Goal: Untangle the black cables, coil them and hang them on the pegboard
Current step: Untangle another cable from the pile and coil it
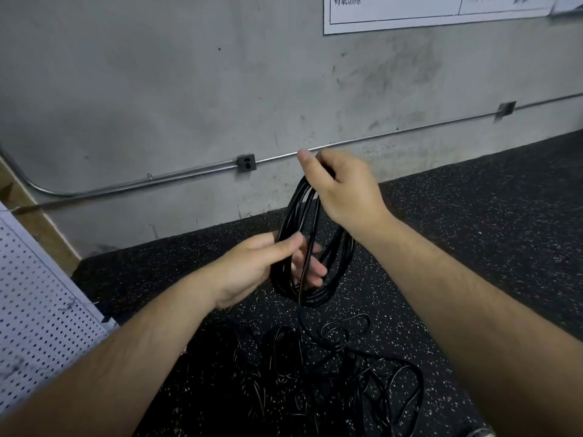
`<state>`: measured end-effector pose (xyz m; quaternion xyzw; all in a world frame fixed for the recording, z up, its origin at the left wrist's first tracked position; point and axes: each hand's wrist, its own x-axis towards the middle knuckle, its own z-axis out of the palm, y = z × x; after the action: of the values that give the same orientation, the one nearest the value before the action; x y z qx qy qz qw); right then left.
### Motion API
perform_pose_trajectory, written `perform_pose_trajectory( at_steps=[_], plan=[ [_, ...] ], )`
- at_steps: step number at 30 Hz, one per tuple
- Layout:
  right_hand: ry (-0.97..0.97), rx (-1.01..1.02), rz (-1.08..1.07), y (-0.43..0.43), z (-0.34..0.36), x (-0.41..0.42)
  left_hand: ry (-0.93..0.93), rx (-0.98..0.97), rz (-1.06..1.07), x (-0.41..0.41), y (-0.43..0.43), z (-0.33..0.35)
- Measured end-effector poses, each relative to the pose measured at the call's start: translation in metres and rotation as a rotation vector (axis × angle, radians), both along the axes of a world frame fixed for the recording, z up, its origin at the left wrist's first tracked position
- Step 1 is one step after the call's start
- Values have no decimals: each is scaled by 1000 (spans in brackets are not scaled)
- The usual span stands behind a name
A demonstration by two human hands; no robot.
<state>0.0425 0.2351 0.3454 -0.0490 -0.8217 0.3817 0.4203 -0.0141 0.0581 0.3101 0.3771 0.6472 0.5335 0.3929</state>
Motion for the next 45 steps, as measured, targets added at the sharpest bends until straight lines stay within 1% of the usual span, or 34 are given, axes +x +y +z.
perform_pose_trajectory(
  at_steps=[3, 6, 7, 9, 12, 16, 18, 19, 21, 22, 23, 24, 26, 27, 28, 29, 32, 33, 35, 38, 39, 40, 42, 43, 45],
  plan=[
    [40, 93, -52, 0, 5, -1, -150, 76, -73, -4, -2, -5],
    [65, 119, -37, 1, 9, 0, -287, 150, -132, -5, -3, -6],
    [65, 119, -24, 1, 10, -1, -285, 156, -128, -4, -4, -5],
    [55, 106, -10, 3, 7, -2, -215, 156, -94, -2, -5, -6],
    [46, 95, 28, 4, 2, -6, -99, 145, -5, -1, -3, -10],
    [22, 110, 71, 4, -1, -10, 0, 185, 112, -3, 1, -19],
    [20, 16, 115, 4, -1, -9, 56, 204, 154, -8, 1, -19],
    [31, -94, 122, 5, -3, -7, 81, 208, 172, -12, 0, -17],
    [9, -424, 58, 5, -14, -1, 107, 215, 218, -22, -2, -10],
    [-69, -541, 37, 7, -25, 3, 101, 230, 240, -26, -3, -5],
    [-217, -565, 58, 9, -36, 7, 91, 253, 260, -31, -4, -1],
    [-435, -503, 145, 11, -51, 9, 81, 280, 276, -34, -6, 3],
    [-876, -304, 422, 6, -78, 15, 69, 336, 301, -40, -8, 11],
    [-1040, -224, 536, 0, -89, 14, 62, 363, 309, -43, -10, 13],
    [-1139, -173, 609, -7, -101, 12, 53, 388, 314, -46, -12, 16],
    [-1173, -161, 640, -16, -111, 9, 41, 411, 318, -50, -15, 18],
    [-1089, -239, 639, -40, -143, -3, -9, 473, 337, -57, -26, 26],
    [-1083, -232, 623, -45, -151, -6, -15, 490, 351, -58, -30, 29],
    [-1147, -181, 593, -50, -168, -12, -17, 525, 383, -61, -39, 34],
    [-1324, -83, 528, -46, -190, -16, -57, 589, 408, -70, -57, 42],
    [-1343, -110, 533, -48, -192, -16, -70, 605, 415, -74, -63, 43],
    [-1340, -200, 558, -51, -194, -17, -70, 614, 424, -77, -69, 45],
    [-1275, -391, 654, -63, -192, -18, -51, 607, 429, -79, -75, 47],
    [-1247, -450, 715, -70, -190, -19, -47, 603, 425, -78, -77, 47],
    [-1232, -465, 809, -86, -184, -18, -42, 601, 411, -77, -78, 47]
  ],
)
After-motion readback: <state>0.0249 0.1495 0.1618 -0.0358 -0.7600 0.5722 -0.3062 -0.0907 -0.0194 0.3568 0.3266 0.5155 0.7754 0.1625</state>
